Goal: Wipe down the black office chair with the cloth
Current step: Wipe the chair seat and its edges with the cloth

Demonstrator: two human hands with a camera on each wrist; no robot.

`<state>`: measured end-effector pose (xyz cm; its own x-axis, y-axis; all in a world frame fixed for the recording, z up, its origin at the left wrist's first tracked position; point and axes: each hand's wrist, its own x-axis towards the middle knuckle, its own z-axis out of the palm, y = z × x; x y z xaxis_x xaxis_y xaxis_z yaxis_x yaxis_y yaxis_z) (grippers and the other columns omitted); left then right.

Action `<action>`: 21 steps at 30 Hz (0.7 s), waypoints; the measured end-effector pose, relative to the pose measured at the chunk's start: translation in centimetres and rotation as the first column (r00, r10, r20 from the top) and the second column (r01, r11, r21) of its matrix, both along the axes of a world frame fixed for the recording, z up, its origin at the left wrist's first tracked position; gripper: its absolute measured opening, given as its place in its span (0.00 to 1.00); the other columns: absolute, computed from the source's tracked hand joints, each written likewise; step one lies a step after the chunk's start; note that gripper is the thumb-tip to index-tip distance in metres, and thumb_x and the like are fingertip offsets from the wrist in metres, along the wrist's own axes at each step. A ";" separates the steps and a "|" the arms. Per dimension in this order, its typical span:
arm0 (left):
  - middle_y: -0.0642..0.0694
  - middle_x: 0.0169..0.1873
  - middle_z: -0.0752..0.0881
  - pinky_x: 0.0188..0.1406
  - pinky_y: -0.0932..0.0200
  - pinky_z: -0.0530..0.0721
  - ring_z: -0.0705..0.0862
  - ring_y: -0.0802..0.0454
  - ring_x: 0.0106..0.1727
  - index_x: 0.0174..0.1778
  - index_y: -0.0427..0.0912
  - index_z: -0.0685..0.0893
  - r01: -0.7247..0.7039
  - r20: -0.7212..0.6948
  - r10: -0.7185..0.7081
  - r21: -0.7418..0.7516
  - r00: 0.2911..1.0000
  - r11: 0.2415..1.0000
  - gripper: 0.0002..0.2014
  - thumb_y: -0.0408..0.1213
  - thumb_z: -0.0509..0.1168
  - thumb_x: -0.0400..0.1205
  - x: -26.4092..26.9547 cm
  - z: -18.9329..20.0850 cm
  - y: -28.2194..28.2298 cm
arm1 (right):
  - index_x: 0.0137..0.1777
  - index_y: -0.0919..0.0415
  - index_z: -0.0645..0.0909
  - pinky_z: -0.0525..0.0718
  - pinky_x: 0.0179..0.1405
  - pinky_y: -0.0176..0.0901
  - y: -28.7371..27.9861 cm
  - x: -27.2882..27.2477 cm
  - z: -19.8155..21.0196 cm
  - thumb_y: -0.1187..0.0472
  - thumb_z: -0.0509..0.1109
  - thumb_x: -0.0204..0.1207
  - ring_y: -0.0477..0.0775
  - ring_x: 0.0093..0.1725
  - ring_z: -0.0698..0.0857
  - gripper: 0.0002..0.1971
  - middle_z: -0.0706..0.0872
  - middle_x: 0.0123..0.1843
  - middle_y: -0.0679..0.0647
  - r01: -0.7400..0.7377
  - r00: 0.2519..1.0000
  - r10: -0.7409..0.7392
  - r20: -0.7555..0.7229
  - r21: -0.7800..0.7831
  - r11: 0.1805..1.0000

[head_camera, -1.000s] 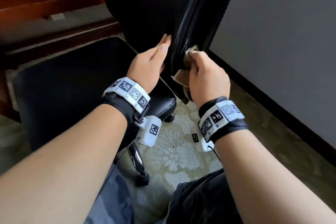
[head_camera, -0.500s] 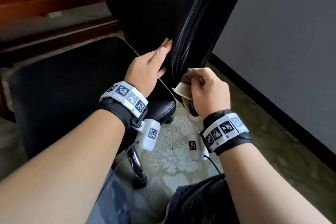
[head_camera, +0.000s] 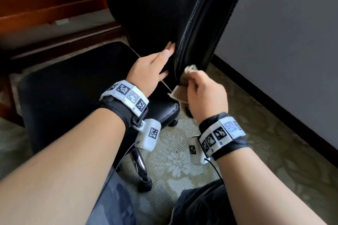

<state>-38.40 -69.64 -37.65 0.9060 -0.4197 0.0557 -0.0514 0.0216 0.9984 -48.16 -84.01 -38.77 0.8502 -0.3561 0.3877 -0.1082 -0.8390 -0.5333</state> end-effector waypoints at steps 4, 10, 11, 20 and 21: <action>0.61 0.68 0.89 0.79 0.50 0.82 0.84 0.66 0.73 0.73 0.54 0.89 -0.049 0.044 0.048 0.035 0.998 0.998 0.17 0.50 0.61 0.93 0.2 -0.4 0.0 | 0.62 0.54 0.87 0.81 0.43 0.37 1.0 1.1 1.6 0.64 0.68 0.84 0.48 0.42 0.87 0.10 0.91 0.46 0.47 -0.008 0.911 0.012 0.411 -0.013 1.000; 0.64 0.77 0.82 0.76 0.51 0.84 0.78 0.70 0.78 0.77 0.53 0.85 -0.007 -0.011 0.006 -0.045 1.000 0.999 0.17 0.49 0.59 0.94 -0.2 -0.2 -0.2 | 0.64 0.44 0.82 0.72 0.40 0.40 0.6 0.4 -3.1 0.59 0.63 0.86 0.55 0.37 0.77 0.13 0.80 0.39 0.47 -0.014 0.980 0.024 -0.200 0.052 0.999; 0.65 0.77 0.82 0.75 0.52 0.84 0.79 0.72 0.76 0.77 0.52 0.85 -0.016 -0.024 0.014 -0.070 1.000 0.997 0.18 0.49 0.60 0.94 -0.4 -0.2 -0.3 | 0.66 0.42 0.81 0.73 0.39 0.38 0.0 0.2 -3.8 0.58 0.62 0.86 0.56 0.39 0.77 0.14 0.83 0.42 0.50 0.011 0.949 0.011 -0.316 0.068 0.998; 0.50 0.66 0.91 0.69 0.51 0.89 0.90 0.51 0.67 0.70 0.39 0.86 -0.178 -0.257 0.125 -0.196 0.958 0.964 0.16 0.42 0.58 0.95 -0.5 -4.1 0.1 | 0.67 0.48 0.85 0.78 0.46 0.37 -1.0 0.3 -3.4 0.57 0.67 0.87 0.44 0.43 0.84 0.12 0.90 0.47 0.44 0.048 0.993 -0.065 0.098 0.170 0.984; 0.48 0.69 0.90 0.69 0.52 0.89 0.91 0.50 0.67 0.72 0.39 0.85 -0.171 -0.266 0.112 -0.210 0.957 0.963 0.16 0.42 0.58 0.95 -0.6 -4.5 0.0 | 0.67 0.49 0.84 0.82 0.46 0.41 -0.7 0.6 -3.9 0.58 0.67 0.87 0.49 0.44 0.87 0.12 0.91 0.48 0.47 0.024 0.993 -0.042 0.109 0.159 0.987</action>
<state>-38.96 -69.65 -42.10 0.9521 -0.2886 -0.1006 0.1794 0.2610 0.9485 -47.54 -84.67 -42.67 0.7911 -0.4477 0.4167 -0.0667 -0.7404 -0.6689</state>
